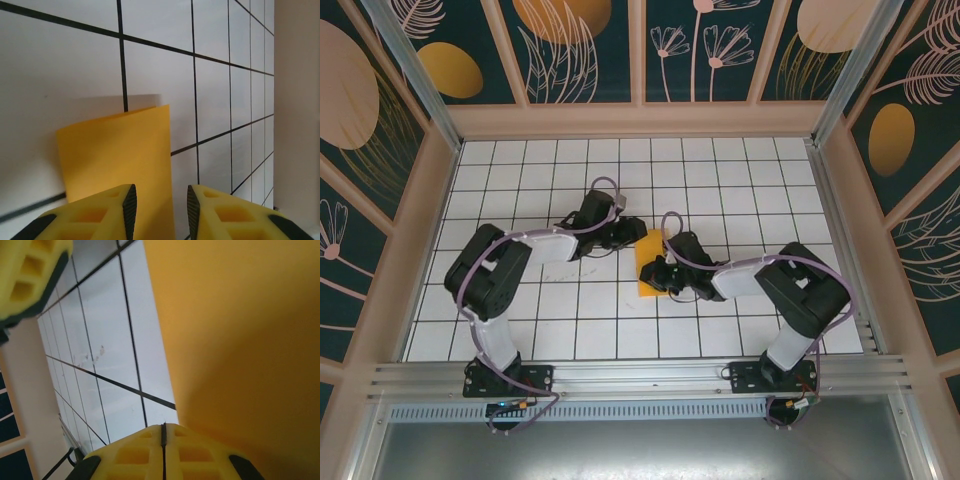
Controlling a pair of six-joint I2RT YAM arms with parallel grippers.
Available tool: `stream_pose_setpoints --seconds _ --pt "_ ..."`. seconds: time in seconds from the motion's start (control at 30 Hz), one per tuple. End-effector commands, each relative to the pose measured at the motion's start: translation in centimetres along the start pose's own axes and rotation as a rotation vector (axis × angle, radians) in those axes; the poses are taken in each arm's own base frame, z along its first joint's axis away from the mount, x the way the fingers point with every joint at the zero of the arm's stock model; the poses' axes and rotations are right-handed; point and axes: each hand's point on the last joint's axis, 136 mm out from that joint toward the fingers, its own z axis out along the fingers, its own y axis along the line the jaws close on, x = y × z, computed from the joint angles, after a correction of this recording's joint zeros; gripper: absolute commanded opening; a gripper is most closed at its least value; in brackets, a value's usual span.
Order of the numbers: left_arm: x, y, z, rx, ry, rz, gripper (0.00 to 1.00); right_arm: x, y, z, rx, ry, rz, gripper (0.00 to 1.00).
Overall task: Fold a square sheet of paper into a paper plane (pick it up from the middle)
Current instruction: Move the paper to the center of the table.
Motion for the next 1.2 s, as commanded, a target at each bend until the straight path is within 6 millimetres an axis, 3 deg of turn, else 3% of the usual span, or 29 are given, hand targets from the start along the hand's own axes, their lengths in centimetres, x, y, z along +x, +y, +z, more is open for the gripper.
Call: stream_pose_setpoints --seconds 0.0,0.37,0.5,0.57,0.77,0.93,1.0,1.17 --pt "-1.0 -0.8 1.3 0.027 0.018 0.032 0.35 0.6 -0.2 0.6 -0.009 0.043 -0.010 0.07" --pt "0.0 4.6 3.9 -0.127 0.050 -0.035 0.33 4.2 -2.3 1.8 0.134 0.168 -0.067 0.09" --pt "0.5 5.8 4.1 -0.158 0.056 -0.044 0.32 4.1 -1.8 1.7 0.126 0.158 -0.072 0.10" --pt "0.5 5.9 4.0 -0.169 0.055 -0.038 0.32 4.1 -0.5 1.5 0.087 0.160 -0.096 0.10" --pt "-0.4 4.5 3.6 -0.162 0.051 0.011 0.34 4.4 1.9 -0.2 0.048 0.154 -0.168 0.14" --pt "-1.2 1.9 2.8 -0.098 0.047 0.062 0.40 1.5 0.6 -3.4 0.158 -0.008 -0.151 0.15" --pt "-1.2 0.5 2.6 -0.065 0.069 0.099 0.41 -0.3 -1.0 -5.1 0.185 -0.086 -0.103 0.19" --pt "-2.2 -2.2 0.4 -0.036 0.022 0.149 0.46 -2.8 -2.5 -7.3 0.116 -0.140 -0.036 0.27"
